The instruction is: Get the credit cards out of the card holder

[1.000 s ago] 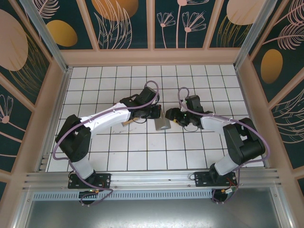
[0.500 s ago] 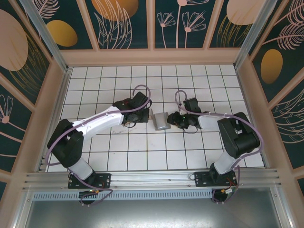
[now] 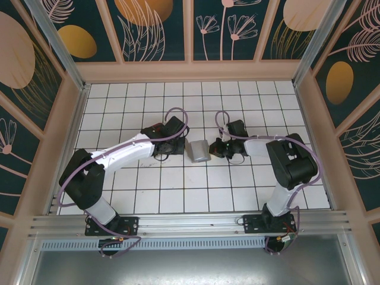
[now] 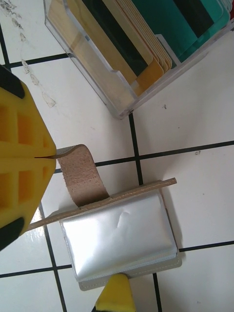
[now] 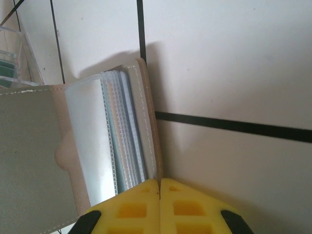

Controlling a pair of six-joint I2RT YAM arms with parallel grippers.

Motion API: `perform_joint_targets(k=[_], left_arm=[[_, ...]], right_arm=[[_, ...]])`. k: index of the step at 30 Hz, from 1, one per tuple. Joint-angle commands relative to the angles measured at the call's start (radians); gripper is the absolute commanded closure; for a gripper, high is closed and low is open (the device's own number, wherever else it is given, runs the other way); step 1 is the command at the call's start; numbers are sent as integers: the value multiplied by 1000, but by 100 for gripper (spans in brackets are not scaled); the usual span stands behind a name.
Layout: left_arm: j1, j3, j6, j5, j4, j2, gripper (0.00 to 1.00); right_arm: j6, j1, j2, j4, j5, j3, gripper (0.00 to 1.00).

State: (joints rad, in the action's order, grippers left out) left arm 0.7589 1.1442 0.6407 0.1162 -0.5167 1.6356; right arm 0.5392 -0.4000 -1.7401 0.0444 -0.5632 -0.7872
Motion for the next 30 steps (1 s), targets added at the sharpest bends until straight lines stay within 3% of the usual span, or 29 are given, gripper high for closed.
perform_joint_targets(k=[1,7,11,18,28,29,30], left_arm=[[-3,-42,0,-18,48,-17,100],[-3,-122,44,-124,184,-1,100],[-3,-149,60,-167,244,30,100],[-3,-145,39,-176,261,72,100],[-3,-147,29,-129,228,73,100],[-3,-146,30,-123,220,72,97],[-3,-142,31,-117,213,72,83]], right_arm=[[-44,10,109,-94,26,-17,100],[-86,7,277,-334,160,-57,100],[-70,-53,328,-438,200,-98,100],[39,-186,290,-385,200,-148,100],[28,-110,327,-357,253,-27,100],[26,-98,334,-342,247,-7,100],[24,-92,338,-329,240,7,100]])
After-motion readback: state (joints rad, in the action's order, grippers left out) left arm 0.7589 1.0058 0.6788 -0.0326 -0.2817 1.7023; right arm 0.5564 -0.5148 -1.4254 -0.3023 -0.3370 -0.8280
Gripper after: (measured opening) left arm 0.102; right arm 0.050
